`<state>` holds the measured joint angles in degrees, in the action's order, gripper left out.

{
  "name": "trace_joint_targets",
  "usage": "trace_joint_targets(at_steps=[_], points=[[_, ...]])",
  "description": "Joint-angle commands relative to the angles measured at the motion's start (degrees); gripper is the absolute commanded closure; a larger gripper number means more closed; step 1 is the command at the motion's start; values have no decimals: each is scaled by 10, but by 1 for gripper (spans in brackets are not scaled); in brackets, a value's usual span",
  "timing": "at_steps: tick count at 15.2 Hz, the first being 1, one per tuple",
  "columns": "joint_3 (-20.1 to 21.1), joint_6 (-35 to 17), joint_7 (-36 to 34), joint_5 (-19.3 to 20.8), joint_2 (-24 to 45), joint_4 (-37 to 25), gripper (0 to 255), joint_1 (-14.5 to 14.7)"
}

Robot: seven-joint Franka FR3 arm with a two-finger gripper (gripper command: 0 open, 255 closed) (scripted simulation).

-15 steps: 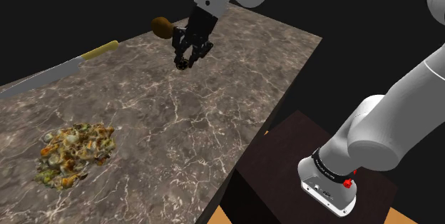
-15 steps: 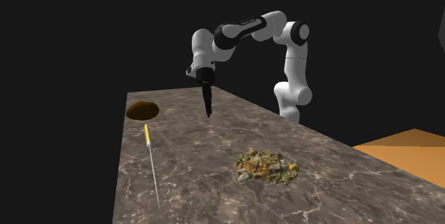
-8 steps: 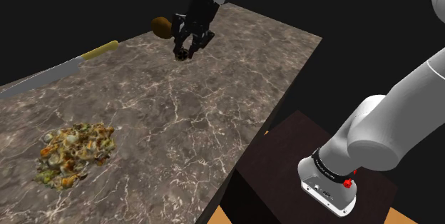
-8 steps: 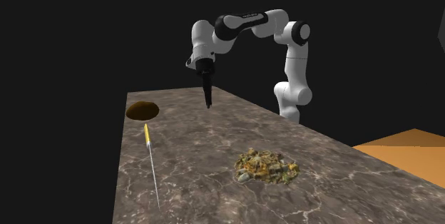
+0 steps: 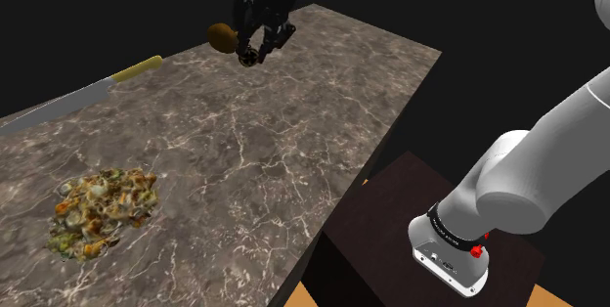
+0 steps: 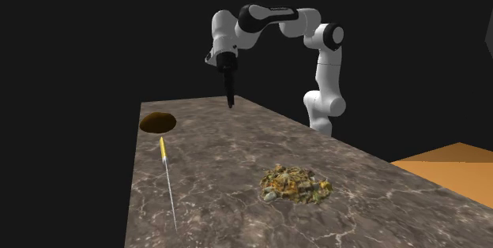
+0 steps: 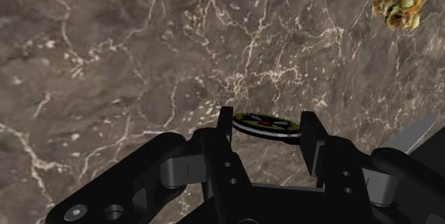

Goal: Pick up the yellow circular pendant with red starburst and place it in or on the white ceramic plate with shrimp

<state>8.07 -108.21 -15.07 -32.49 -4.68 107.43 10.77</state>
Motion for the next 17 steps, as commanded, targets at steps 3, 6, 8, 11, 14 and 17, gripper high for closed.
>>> trace_joint_targets(at_steps=[3,6,8,11,14,17], points=[[7,9,-22,3,0,-18,255,6],[31,-15,-59,6,4,-20,255,26],[47,-31,-84,9,10,-25,255,39],[70,-53,-123,17,23,-37,255,58],[93,-75,-165,31,41,-55,255,79],[114,-94,-208,49,66,-79,255,101]])
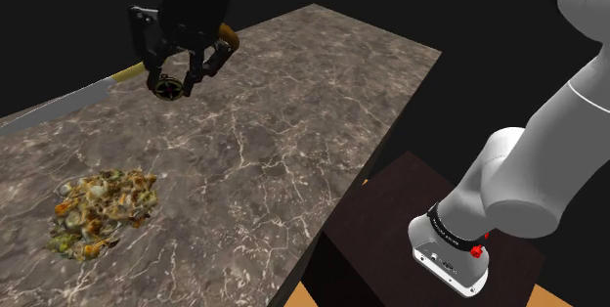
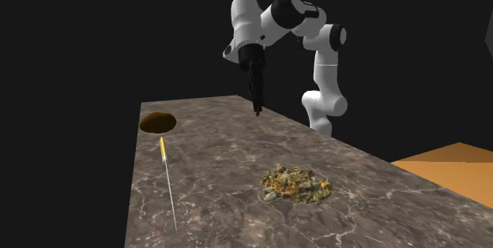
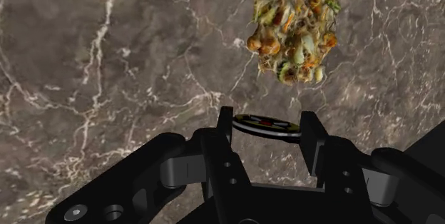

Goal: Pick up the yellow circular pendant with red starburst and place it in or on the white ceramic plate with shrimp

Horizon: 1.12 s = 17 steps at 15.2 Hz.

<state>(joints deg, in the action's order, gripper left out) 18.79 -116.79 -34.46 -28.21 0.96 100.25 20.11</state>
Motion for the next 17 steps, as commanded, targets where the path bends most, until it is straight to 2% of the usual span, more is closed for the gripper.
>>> trace_joint_targets(at_steps=[1,7,11,17], points=[[14,-14,-30,14,19,-17,255,15],[46,-41,-125,75,88,-93,255,67],[58,-46,-192,127,148,-165,255,114],[58,-90,-175,117,147,-118,255,112]])
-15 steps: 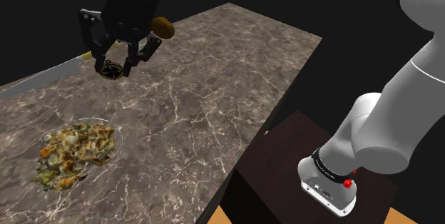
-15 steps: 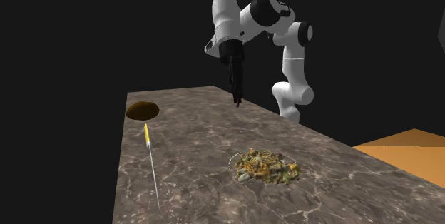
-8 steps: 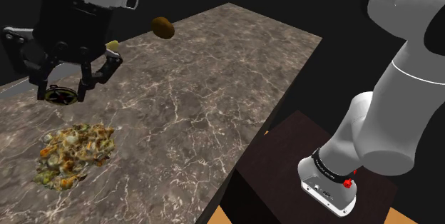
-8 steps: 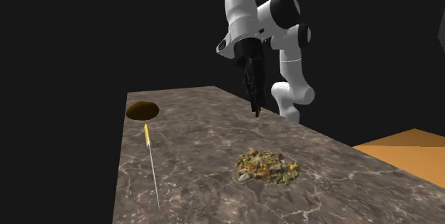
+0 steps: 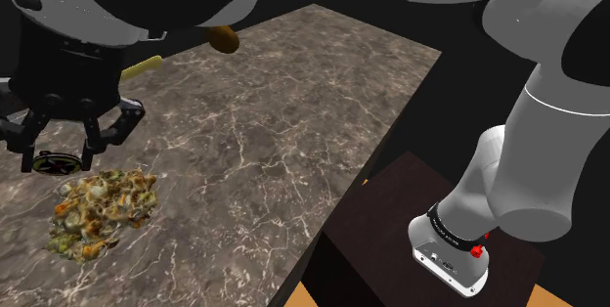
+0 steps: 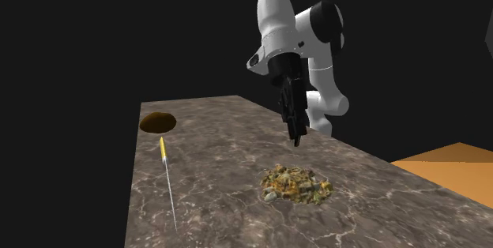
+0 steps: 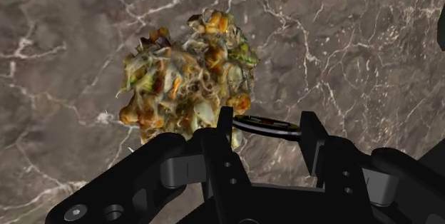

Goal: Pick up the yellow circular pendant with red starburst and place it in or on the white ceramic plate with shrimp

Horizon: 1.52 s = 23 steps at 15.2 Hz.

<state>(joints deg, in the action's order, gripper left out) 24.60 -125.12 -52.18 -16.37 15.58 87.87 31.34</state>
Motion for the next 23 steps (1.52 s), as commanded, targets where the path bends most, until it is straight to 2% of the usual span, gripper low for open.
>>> trace_joint_targets(at_steps=[1,9,16,17,22,23], points=[[0,-14,5,-2,1,13,255,-1],[2,-66,25,-12,7,62,255,-2],[2,-66,25,-12,7,62,255,-2],[2,-66,25,-12,7,62,0,-2],[2,-66,25,-12,7,62,0,-2],[2,-52,28,-17,-5,62,0,-8]])
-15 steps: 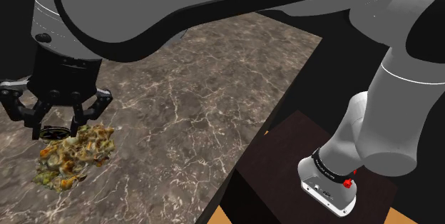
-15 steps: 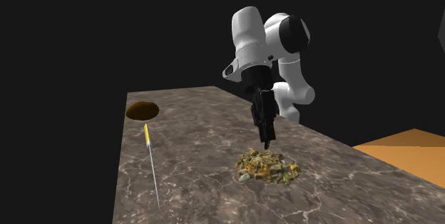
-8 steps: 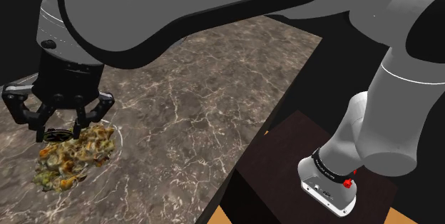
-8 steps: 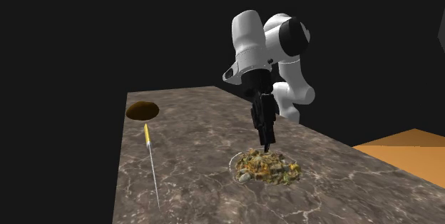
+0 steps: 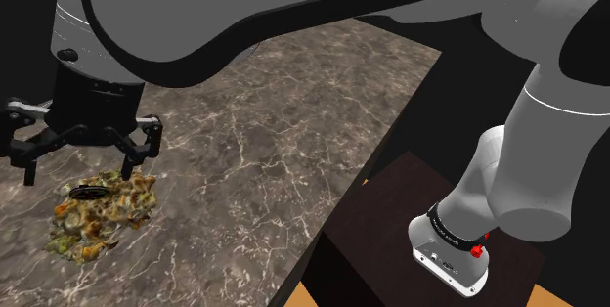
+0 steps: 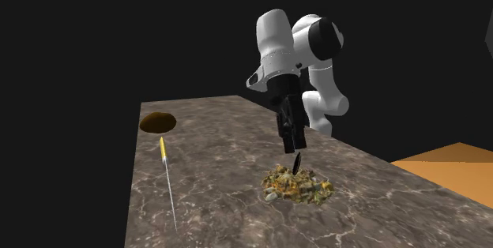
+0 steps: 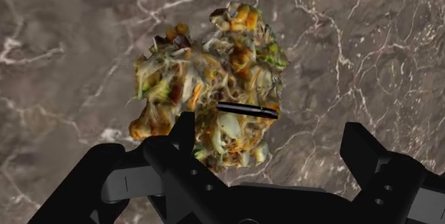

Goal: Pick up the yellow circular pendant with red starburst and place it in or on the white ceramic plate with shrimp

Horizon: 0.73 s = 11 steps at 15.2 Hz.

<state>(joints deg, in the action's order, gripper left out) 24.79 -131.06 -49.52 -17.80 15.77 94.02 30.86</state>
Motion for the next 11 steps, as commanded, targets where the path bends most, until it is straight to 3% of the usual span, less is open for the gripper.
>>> trace_joint_targets(at_steps=[1,3,11], points=[[0,22,4,-8,-19,-1,0,-9],[-2,48,9,-17,-40,-5,0,-20],[-2,48,9,-17,-40,-5,0,-20]])
